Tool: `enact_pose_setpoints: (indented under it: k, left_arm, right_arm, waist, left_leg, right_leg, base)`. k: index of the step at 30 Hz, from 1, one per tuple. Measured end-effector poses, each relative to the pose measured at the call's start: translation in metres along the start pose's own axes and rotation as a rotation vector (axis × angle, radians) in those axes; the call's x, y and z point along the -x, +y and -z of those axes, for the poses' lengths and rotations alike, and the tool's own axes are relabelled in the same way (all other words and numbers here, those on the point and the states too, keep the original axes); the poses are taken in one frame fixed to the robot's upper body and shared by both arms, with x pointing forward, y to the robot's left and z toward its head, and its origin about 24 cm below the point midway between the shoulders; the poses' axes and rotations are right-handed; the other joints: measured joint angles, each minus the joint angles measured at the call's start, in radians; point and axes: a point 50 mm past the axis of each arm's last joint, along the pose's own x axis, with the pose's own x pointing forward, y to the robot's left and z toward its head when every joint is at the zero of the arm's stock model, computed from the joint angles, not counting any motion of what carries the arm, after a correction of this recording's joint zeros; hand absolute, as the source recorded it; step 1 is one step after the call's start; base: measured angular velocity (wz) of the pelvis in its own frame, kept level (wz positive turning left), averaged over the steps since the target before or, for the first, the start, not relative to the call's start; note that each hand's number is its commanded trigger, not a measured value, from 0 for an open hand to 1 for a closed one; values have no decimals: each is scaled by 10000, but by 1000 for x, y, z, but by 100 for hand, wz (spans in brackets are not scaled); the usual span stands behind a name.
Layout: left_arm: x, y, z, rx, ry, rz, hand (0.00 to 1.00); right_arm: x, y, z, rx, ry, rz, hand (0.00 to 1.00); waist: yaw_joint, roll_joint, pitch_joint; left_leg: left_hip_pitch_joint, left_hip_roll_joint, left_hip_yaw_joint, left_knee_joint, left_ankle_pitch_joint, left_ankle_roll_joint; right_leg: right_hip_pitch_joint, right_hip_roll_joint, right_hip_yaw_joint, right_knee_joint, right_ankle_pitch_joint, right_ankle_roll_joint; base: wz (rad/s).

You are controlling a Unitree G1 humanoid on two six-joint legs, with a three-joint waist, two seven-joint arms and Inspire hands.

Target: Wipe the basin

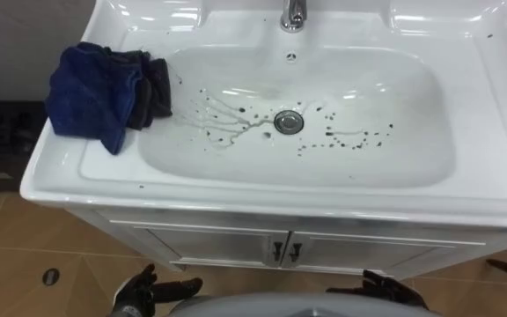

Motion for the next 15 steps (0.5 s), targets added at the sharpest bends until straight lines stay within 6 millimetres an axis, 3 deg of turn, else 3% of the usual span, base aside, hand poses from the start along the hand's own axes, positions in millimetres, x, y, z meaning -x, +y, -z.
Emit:
enact_pose_setpoints:
  k: [6,15]
  left_arm:
    - [1,1,3,142,67,-69,0]
    - [2,4,8,570,239,-353,0]
  right_arm:
    - [0,0,-1,514,35,70,0]
    - [-1,0,-1,497,134,130,0]
  waist:
    - [57,10,-47]
    - [98,1,-14]
  left_leg:
    - [-21,8,64,-15,-4,-7]
    - [32,10,-8,-79,-20,-26]
  right_leg:
    - [-2,18,13,8,20,-10]
    - [85,22,-104,-11,20,-12]
  base:
    - [0]
    - [2]
